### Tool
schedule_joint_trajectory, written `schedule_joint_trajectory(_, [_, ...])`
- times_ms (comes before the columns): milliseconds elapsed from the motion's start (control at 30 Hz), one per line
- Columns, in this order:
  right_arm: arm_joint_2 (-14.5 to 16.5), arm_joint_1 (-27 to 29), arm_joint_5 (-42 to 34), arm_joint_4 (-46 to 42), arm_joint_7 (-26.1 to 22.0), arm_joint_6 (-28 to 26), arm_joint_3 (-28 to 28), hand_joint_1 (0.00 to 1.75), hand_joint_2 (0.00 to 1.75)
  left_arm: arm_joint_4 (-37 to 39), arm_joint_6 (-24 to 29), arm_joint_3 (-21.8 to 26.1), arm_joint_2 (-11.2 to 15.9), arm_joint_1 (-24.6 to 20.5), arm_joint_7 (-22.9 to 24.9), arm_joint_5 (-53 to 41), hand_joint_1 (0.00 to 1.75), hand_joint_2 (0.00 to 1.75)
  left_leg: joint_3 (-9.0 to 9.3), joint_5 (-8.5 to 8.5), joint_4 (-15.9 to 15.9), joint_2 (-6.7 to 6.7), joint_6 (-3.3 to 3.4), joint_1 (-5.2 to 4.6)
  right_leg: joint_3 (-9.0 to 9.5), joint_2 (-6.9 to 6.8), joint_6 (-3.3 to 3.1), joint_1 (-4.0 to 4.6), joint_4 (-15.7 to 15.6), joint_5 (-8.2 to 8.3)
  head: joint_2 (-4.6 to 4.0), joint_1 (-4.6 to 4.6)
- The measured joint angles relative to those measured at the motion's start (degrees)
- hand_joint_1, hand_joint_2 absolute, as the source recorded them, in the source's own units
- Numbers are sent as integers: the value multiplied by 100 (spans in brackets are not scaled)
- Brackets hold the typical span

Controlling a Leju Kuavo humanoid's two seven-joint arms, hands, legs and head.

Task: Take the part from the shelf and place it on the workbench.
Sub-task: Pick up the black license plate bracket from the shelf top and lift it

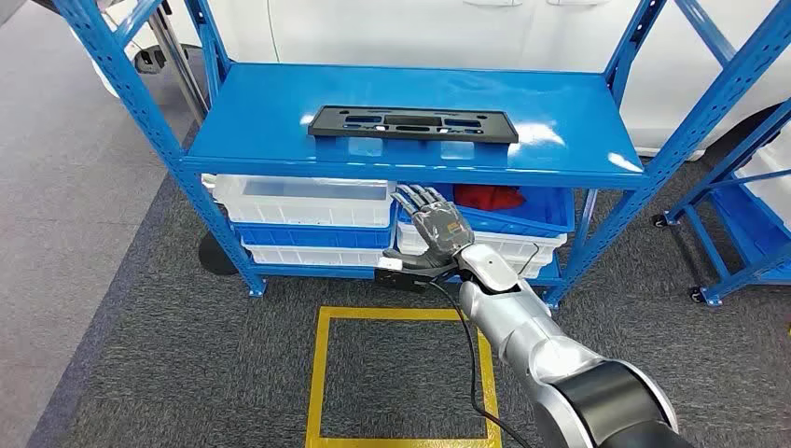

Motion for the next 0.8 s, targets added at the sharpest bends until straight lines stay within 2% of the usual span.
schedule_joint_trajectory(67, [1, -20, -20, -2, 0, 1, 21, 0, 0, 0, 0, 0, 0, -6, 0, 2, 0, 0, -188, -77, 357, 3, -24, 8, 41, -1, -32, -2, -3, -33, 0, -1])
schedule_joint_trajectory(167, [1, -21, -72, -3, 1, -1, 81, 0, 0, 0, 0, 0, 0, 6, 0, 8, 0, 0, -860, -420, 1374, 6, -92, 26, 148, 3, -71, 2, -4, -141, 0, -1])
schedule_joint_trajectory(200, [1, -8, -81, -3, 2, -1, 95, 0, 0, 0, 0, 0, 0, 17, -1, 8, 0, 0, -1013, -442, 1506, 6, -105, 28, 190, 8, -70, 4, -3, -181, 0, 0])
schedule_joint_trajectory(233, [1, 2, -87, -3, 3, -1, 104, 0, 0, 0, 0, 0, 0, 26, -2, 6, 0, 0, -1063, -326, 1422, 7, -109, 29, 245, 13, -64, 4, -1, -225, 0, 0])
schedule_joint_trajectory(267, [2, 8, -92, -3, 5, -2, 110, 0, 0, 0, 0, 0, 1, 30, -3, 3, 0, 0, -1012, -83, 1136, 7, -99, 30, 311, 17, -54, 4, 0, -273, 0, 0])
schedule_joint_trajectory(300, [2, 10, -96, -3, 7, -2, 113, 0, 0, 0, 0, 0, 2, 32, -4, 1, 0, 0, -897, 229, 722, 9, -78, 28, 374, 19, -40, 4, 0, -324, 0, 0])
schedule_joint_trajectory(333, [2, 10, -101, -3, 8, -3, 116, 0, 0, 1, -1, 0, 4, 31, -5, -4, 0, 0, -784, 448, 343, 12, -45, 14, 429, 19, -20, 9, 2, -368, 0, 0])
schedule_joint_trajectory(367, [1, 8, -107, -3, 12, -3, 119, 0, 0, 1, -2, 0, 6, 26, -6, -9, 0, 0, -690, 568, 59, 14, -3, -3, 456, 20, 5, 13, 3, -403, 0, 0])
schedule_joint_trajectory(400, [1, 11, -112, -3, 15, -3, 122, 0, 0, 2, -3, 0, 8, 24, -7, -14, 0, 0, -645, 608, -92, 15, 41, -19, 465, 20, 36, 17, -2, -432, 0, 0])
schedule_joint_trajectory(500, [0, 17, -126, -7, 23, -5, 136, 0, 0, 2, -4, 0, 8, 28, -11, -19, 0, 0, -561, 564, -178, 9, 156, -16, 488, 22, 142, 25, 60, -467, 0, 0])
schedule_joint_trajectory(567, [-4, 1, -144, -13, 33, -7, 145, 0, 0, 2, -3, -1, 10, 19, -13, -20, 0, 0, -476, 533, -203, 7, 215, 3, 374, 18, 198, 7, 349, -595, 0, 0])
schedule_joint_trajectory(600, [-7, -4, -160, -15, 45, -7, 150, 0, 0, 2, -2, -1, 12, 9, -13, -20, 0, 0, -446, 512, -210, 8, 235, 7, 197, 17, 223, -7, 658, -729, 0, 0])
schedule_joint_trajectory(667, [-10, 13, -202, -15, 71, -6, 178, 0, 0, 2, -3, -2, 15, 0, -13, -20, 0, 0, -404, 455, -206, 4, 252, 6, -302, 16, 262, -24, 1407, -1007, 0, 0])
schedule_joint_trajectory(700, [-13, 33, -226, -14, 81, -6, 198, 0, 0, 2, -4, -2, 15, 7, -13, -19, 0, 0, -373, 421, -204, 1, 249, 5, -503, 16, 276, -30, 1642, -1044, 0, 0])
schedule_joint_trajectory(733, [-16, 50, -247, -14, 87, -6, 219, 0, 0, 2, -4, -2, 15, 17, -13, -19, 0, 0, -328, 383, -202, -2, 242, 6, -596, 15, 280, -36, 1666, -954, 0, 0])
schedule_joint_trajectory(767, [-19, 58, -265, -15, 89, -6, 234, 0, 0, 2, -4, -2, 15, 25, -13, -18, 0, 0, -267, 341, -201, -4, 232, 6, -568, 13, 268, -41, 1453, -733, 0, 0])
schedule_joint_trajectory(800, [-21, 57, -279, -15, 89, -5, 246, 0, 0, 2, -4, -2, 15, 27, -13, -17, 0, 0, -199, 294, -200, -5, 219, 6, -445, 12, 251, -44, 1066, -430, 0, 0])
